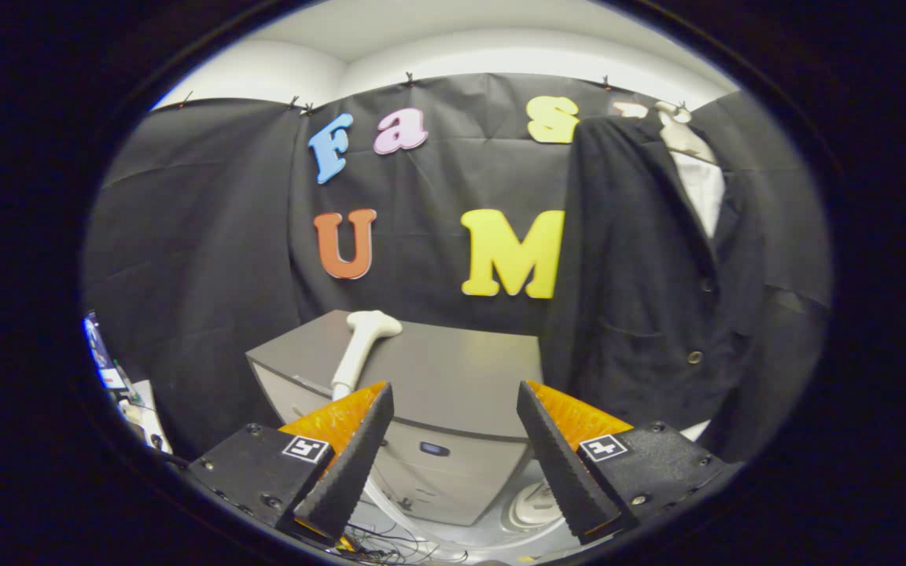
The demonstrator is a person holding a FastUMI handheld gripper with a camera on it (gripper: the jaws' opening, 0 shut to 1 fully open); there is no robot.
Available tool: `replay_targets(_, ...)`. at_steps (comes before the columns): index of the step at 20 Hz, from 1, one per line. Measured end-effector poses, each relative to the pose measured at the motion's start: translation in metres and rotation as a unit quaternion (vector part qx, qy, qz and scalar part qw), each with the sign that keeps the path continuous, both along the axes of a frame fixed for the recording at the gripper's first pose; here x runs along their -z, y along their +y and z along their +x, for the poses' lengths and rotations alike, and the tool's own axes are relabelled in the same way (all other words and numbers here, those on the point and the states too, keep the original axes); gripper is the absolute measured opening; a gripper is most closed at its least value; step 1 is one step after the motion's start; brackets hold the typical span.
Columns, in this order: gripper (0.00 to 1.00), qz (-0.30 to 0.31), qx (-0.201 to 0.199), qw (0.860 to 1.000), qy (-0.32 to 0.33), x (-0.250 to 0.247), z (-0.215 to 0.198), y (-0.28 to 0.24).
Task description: Iron the clothes twice with a garment steamer, once on the left side and once on the right side.
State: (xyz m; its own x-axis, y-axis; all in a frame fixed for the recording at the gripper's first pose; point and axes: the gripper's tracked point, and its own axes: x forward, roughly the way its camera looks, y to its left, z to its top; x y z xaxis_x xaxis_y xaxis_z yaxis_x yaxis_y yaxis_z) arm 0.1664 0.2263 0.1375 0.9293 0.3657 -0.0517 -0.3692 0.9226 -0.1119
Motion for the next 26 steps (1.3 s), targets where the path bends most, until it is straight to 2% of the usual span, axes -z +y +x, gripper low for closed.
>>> replay_targets(6,1.00,-0.039,-0.057,0.997,0.036,0.008,0.073,0.108)
replay_targets(9,1.00,-0.050,-0.066,0.994,0.070,0.026,0.106,0.144)
replay_targets(15,0.98,-0.089,-0.054,0.989,0.105,0.050,0.155,0.180)
replay_targets(17,0.92,-0.095,-0.049,0.987,0.119,0.059,0.164,0.188)
replay_targets(18,0.81,-0.096,-0.049,0.986,0.130,0.064,0.167,0.190)
replay_targets(20,0.69,-0.090,-0.049,0.985,0.139,0.067,0.168,0.193)
replay_targets(21,0.69,-0.078,-0.044,0.985,0.149,0.069,0.167,0.192)
replay_targets(23,0.53,-0.055,-0.035,0.984,0.165,0.069,0.169,0.194)
replay_targets(26,0.46,-0.066,-0.039,0.983,0.165,0.068,0.170,0.195)
